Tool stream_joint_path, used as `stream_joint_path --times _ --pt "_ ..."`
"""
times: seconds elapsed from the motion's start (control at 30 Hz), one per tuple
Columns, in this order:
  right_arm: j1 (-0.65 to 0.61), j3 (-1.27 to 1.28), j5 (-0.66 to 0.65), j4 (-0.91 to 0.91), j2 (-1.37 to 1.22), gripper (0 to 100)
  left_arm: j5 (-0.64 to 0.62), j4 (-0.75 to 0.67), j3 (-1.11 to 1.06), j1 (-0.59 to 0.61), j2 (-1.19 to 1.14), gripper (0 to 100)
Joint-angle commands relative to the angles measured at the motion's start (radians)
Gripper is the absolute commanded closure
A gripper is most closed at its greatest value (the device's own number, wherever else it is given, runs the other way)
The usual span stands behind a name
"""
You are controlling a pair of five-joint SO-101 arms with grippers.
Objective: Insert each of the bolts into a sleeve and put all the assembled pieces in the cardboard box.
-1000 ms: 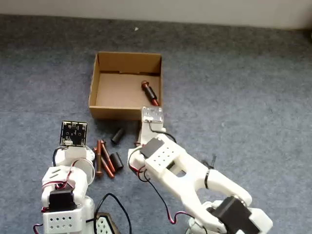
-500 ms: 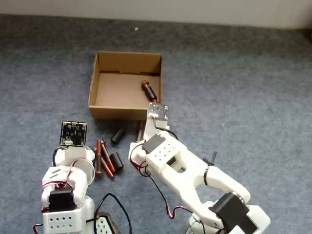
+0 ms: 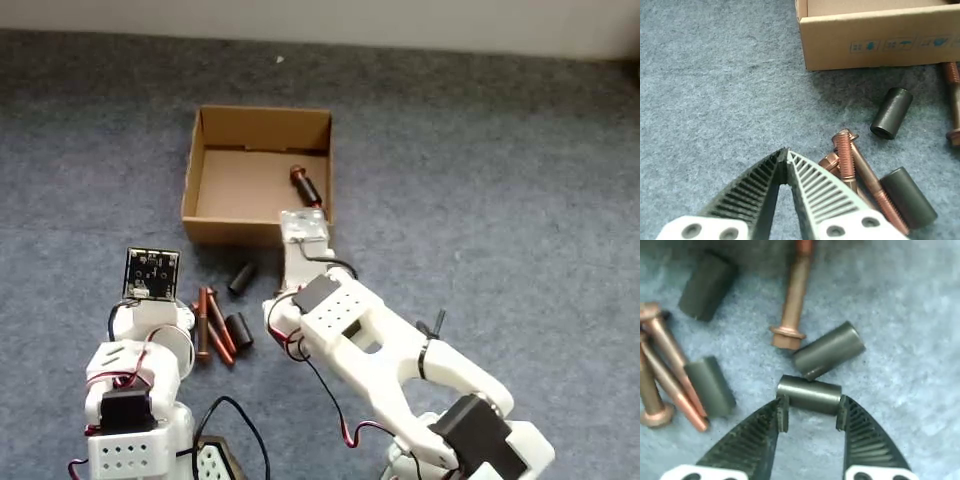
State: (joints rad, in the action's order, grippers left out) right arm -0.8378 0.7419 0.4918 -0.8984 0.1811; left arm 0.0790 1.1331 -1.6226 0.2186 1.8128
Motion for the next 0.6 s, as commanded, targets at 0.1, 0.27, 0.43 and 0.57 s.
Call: stream_joint_path --times 0.1,0.27,0.43,0.57 --pt "0.012 -0.127 -0.339 -0.134 0.013 84.7 0.015 -0.02 0.005 0.01 0.005 99" --pt "0.012 -0.205 -0.588 -0.222 0.012 84.8 0.015 -0.02 0.005 0.01 0.005 99" --pt "0.008 -0.208 -0.824 -0.188 0.004 84.8 0.015 -0.02 0.005 0.01 0.005 99" --pt "0.007 -0.203 -0.838 -0.166 -0.002 84.8 0.015 -0.02 0.004 0.01 0.005 99"
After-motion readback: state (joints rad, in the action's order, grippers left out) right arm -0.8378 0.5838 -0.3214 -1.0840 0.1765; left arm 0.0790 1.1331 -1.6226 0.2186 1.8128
